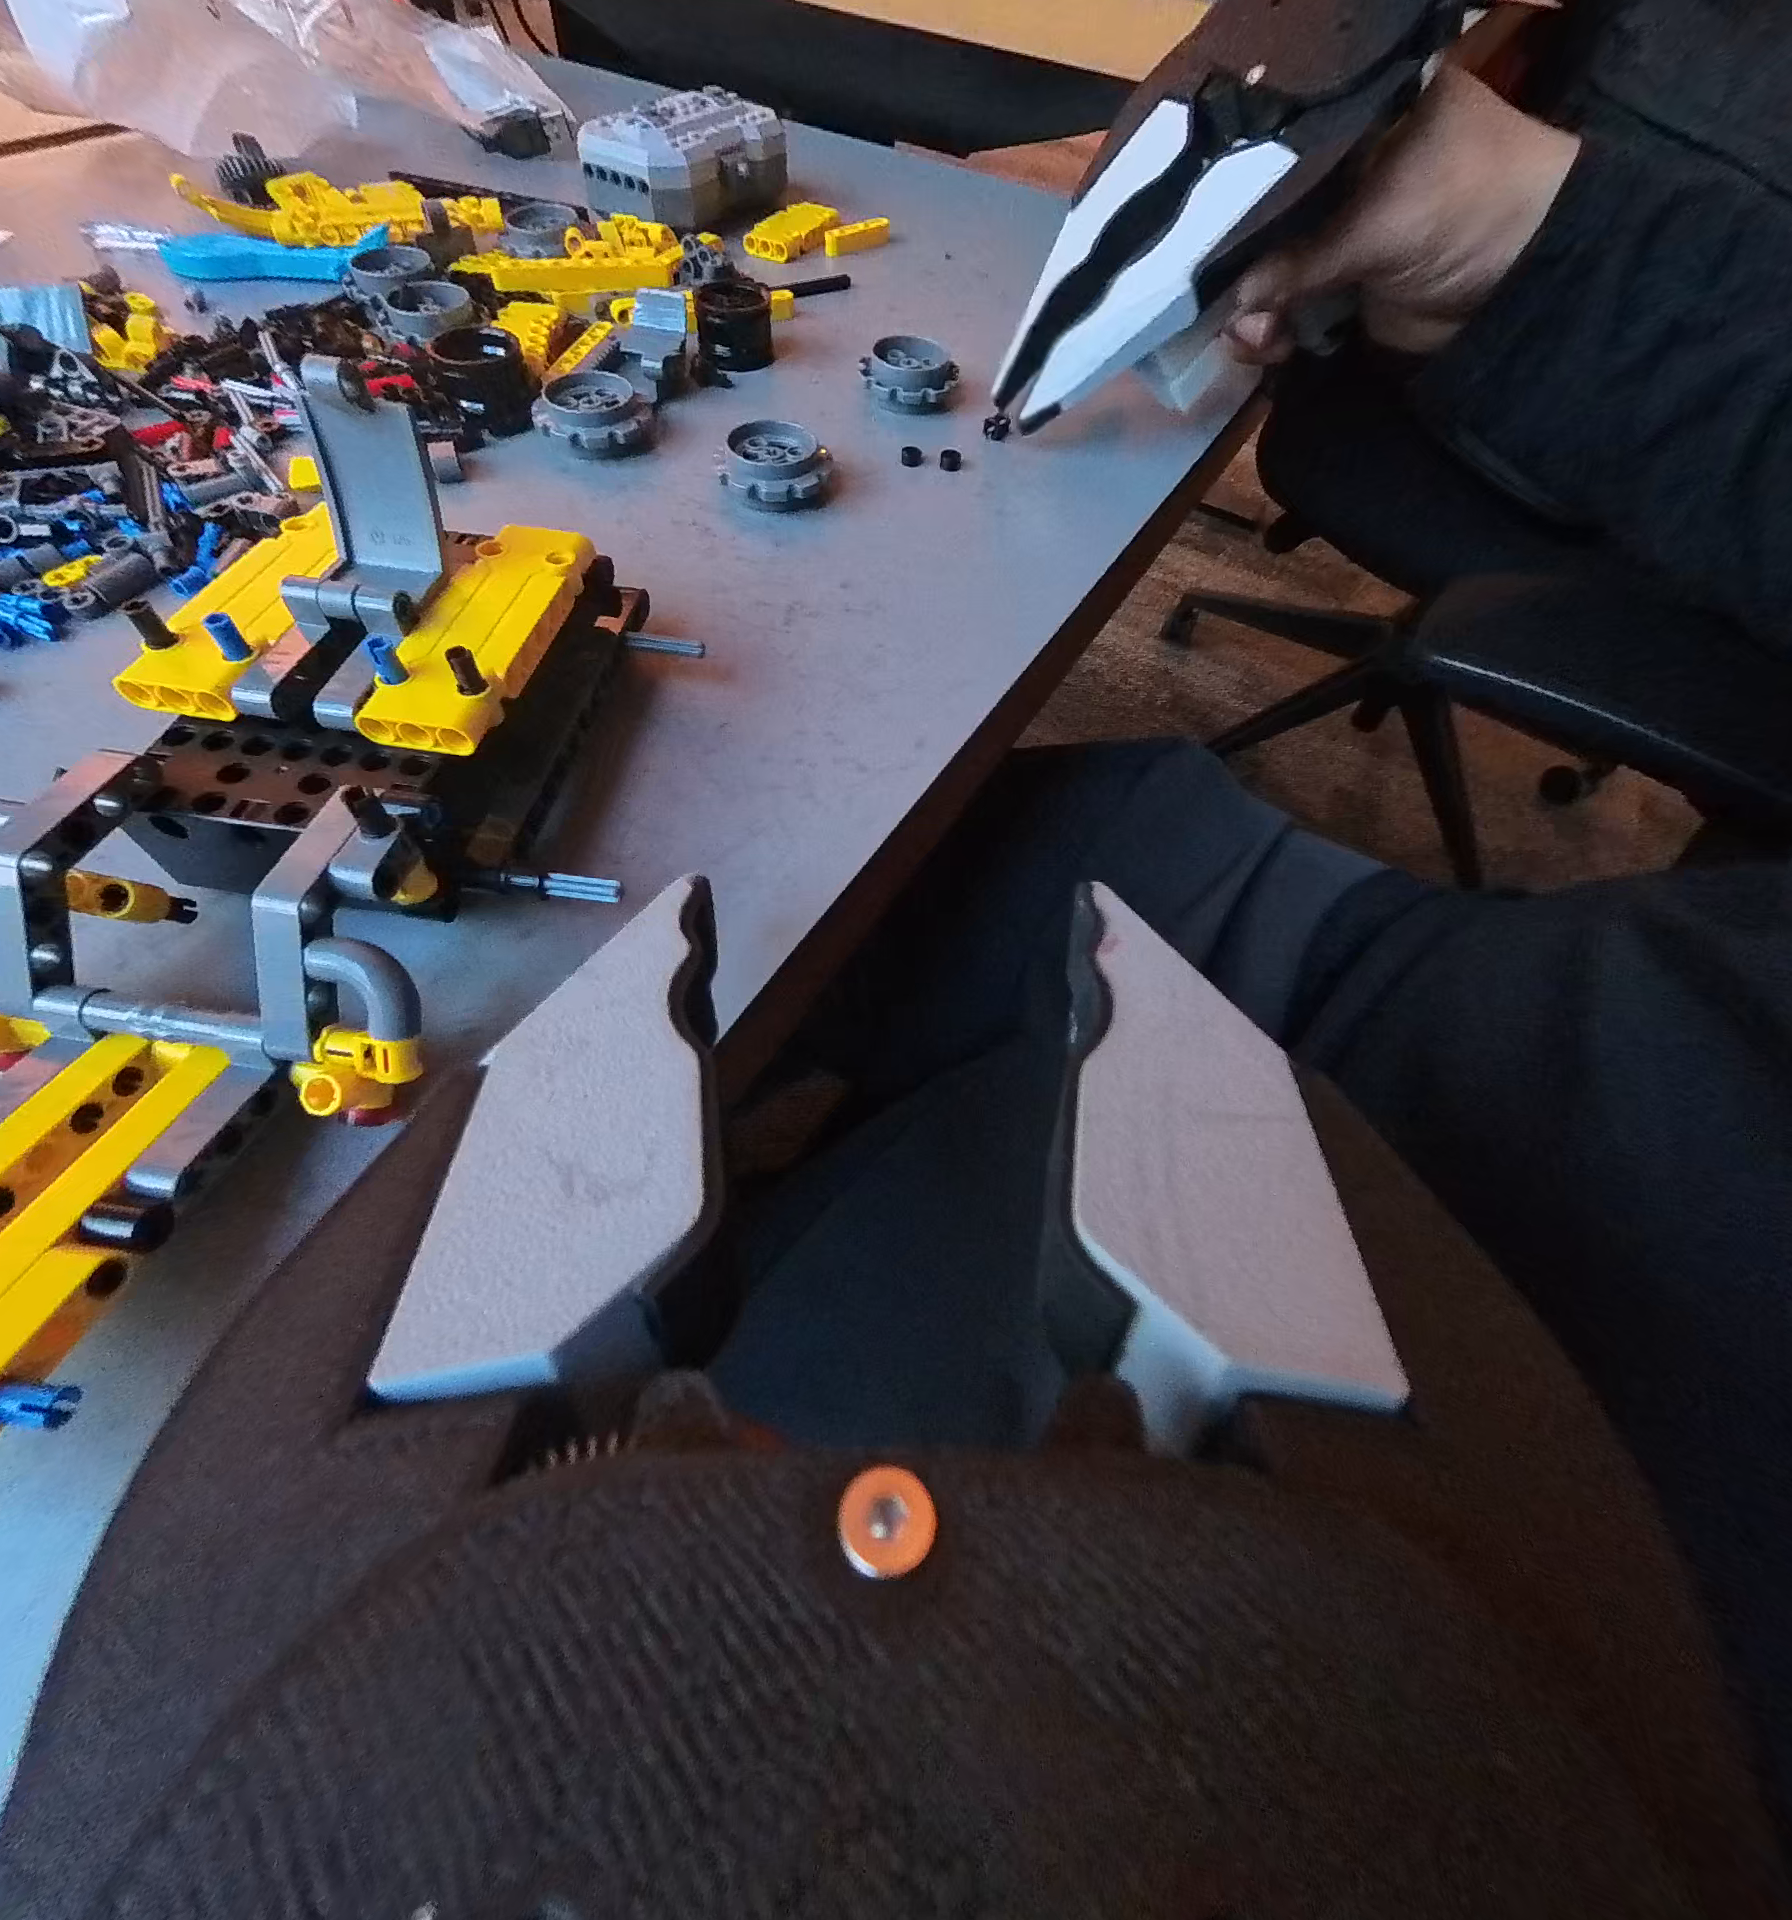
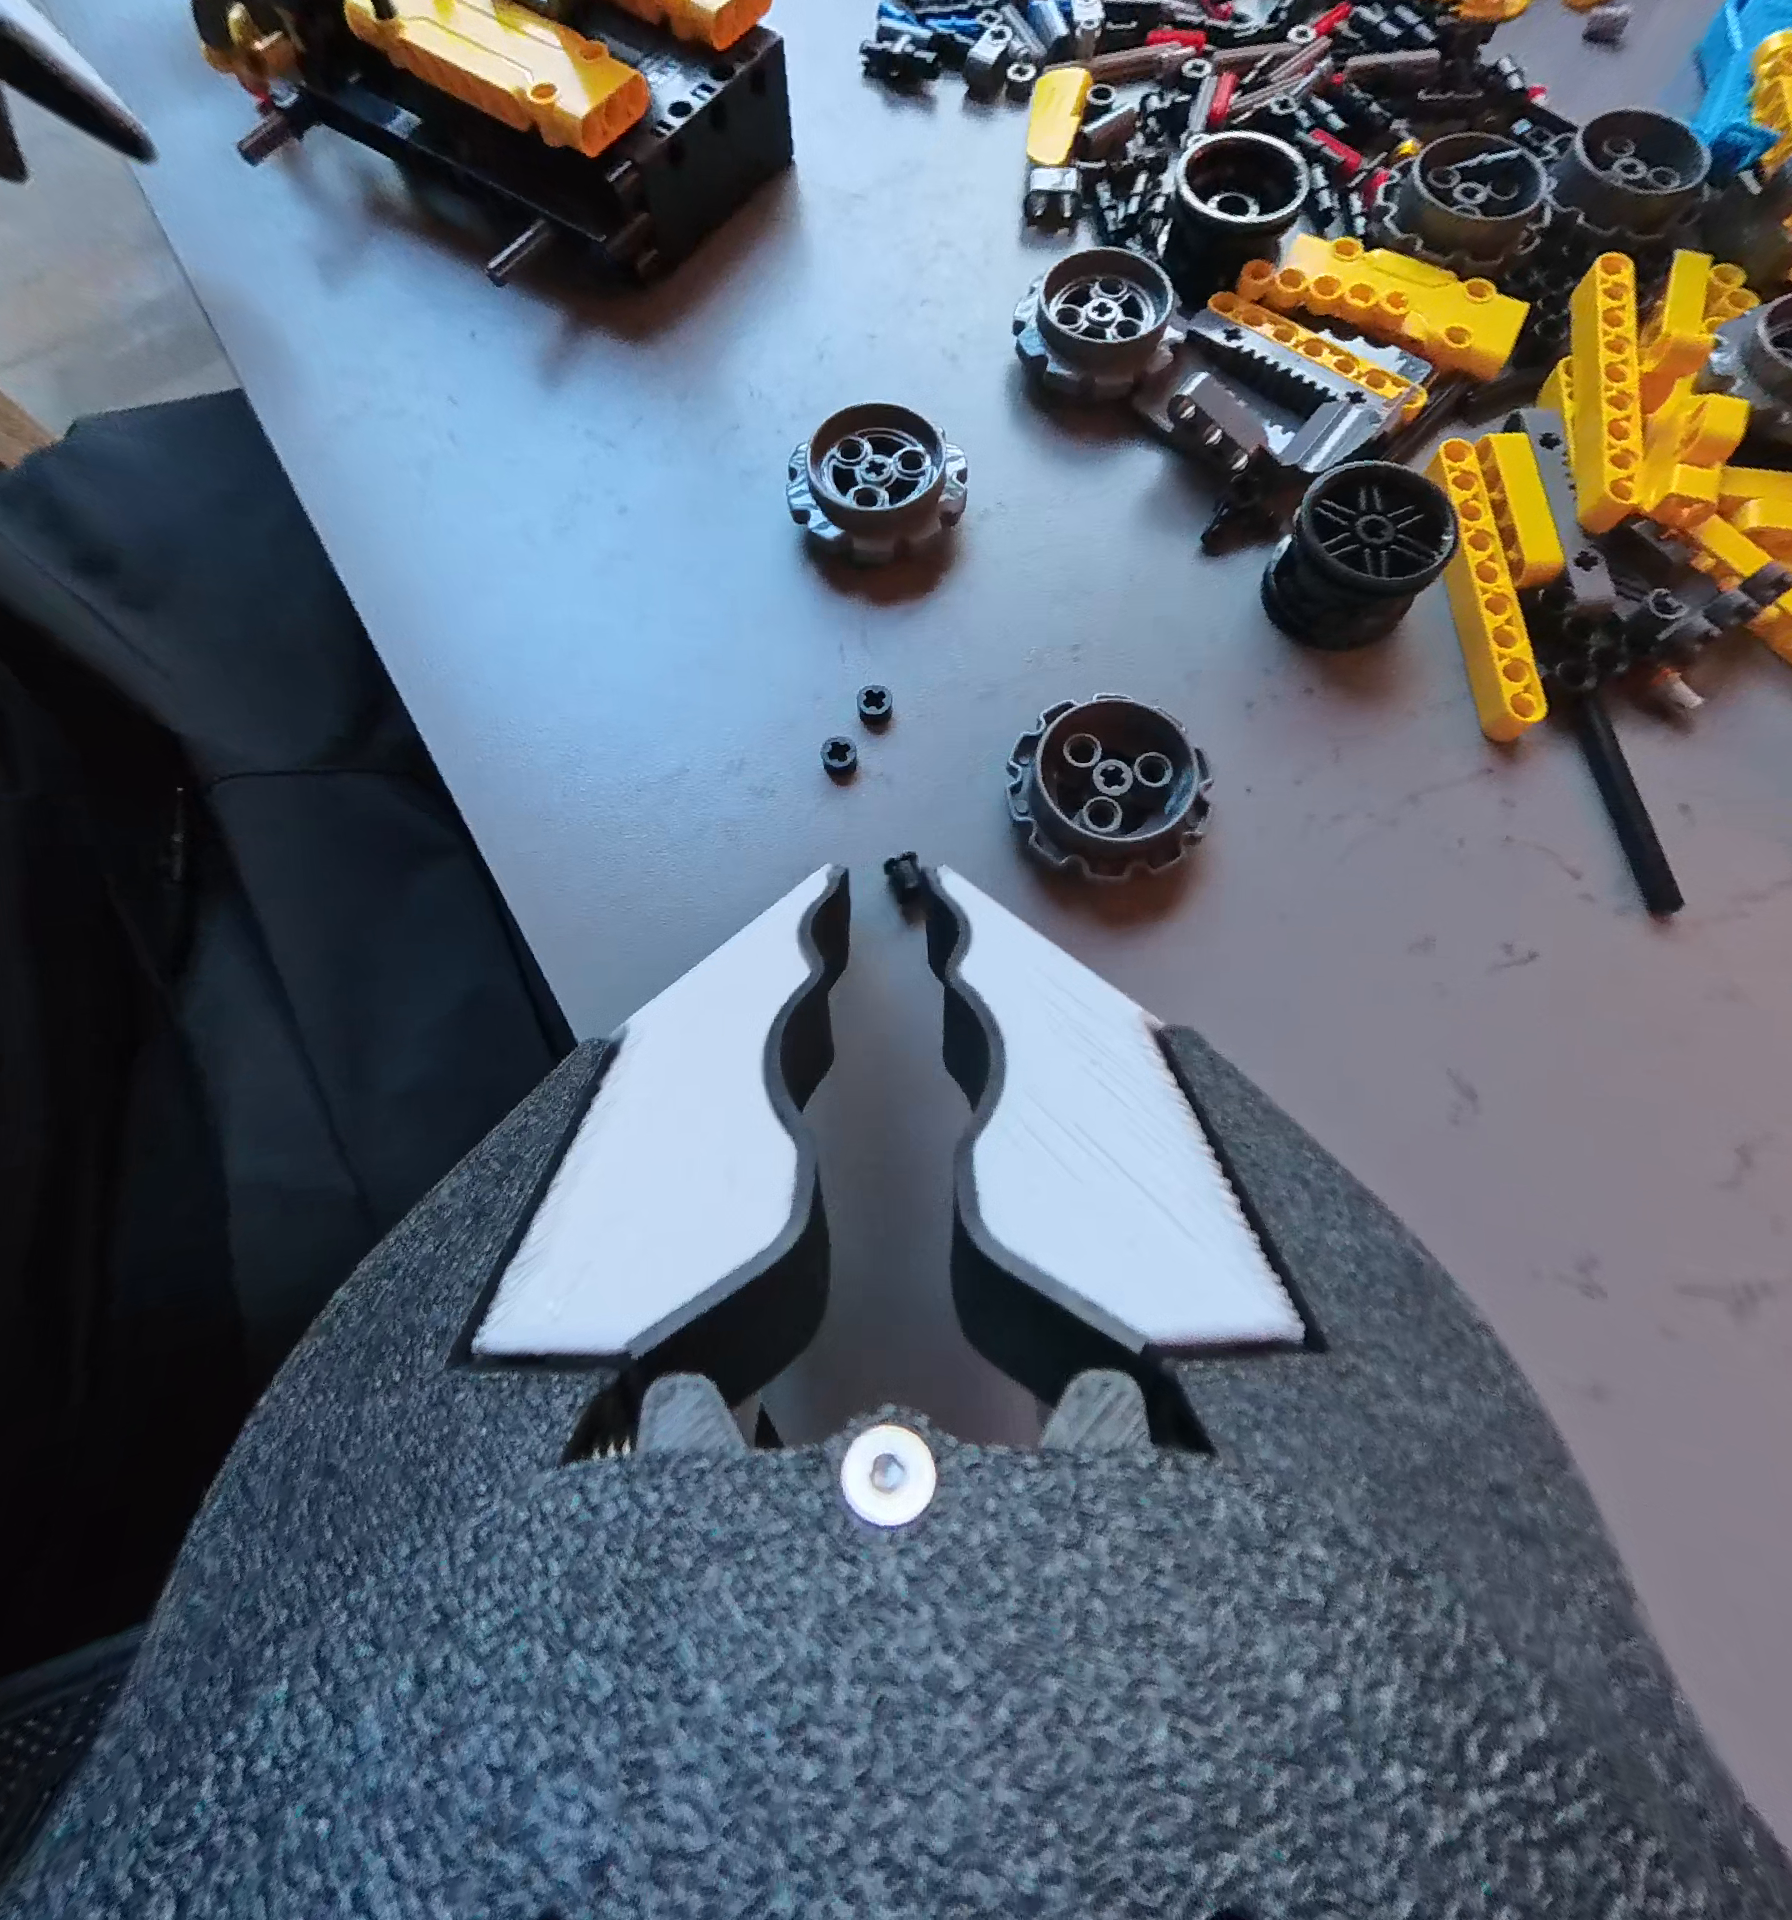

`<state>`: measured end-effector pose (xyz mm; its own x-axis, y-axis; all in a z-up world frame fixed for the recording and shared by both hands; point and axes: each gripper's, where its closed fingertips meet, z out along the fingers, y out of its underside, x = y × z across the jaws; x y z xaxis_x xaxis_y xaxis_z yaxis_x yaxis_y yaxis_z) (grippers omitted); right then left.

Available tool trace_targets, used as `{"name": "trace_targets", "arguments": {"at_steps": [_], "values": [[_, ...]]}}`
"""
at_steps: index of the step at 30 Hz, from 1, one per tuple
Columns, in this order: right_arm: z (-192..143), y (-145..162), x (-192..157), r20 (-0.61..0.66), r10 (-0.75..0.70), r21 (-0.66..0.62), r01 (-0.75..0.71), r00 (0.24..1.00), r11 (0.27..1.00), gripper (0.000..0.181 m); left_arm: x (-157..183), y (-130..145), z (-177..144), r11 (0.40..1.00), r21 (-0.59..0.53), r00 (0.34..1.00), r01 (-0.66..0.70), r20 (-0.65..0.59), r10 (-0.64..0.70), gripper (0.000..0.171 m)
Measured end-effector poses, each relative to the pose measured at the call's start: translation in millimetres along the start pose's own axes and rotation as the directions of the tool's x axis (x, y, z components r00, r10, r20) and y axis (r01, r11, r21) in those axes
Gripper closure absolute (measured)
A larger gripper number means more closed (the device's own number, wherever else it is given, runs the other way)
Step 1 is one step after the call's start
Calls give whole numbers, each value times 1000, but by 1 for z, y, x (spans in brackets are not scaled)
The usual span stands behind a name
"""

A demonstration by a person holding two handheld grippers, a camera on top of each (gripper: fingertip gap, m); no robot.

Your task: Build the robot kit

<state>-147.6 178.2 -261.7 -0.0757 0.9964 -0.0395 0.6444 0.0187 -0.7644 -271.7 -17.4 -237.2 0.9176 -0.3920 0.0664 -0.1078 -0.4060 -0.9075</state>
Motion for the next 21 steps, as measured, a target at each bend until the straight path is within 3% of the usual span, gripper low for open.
{"name": "trace_targets", "arguments": {"at_steps": [9,21], "values": [[5,3,1,9,10,-53,-10,1000,999,181,-4,-2,3,1000,-9,1000,16,2,-16,106],[2,0,4,20,74,-4,-74,997,997,175,-1,-3,8,1000,-20,1000,14,-10,-14,107]]}}
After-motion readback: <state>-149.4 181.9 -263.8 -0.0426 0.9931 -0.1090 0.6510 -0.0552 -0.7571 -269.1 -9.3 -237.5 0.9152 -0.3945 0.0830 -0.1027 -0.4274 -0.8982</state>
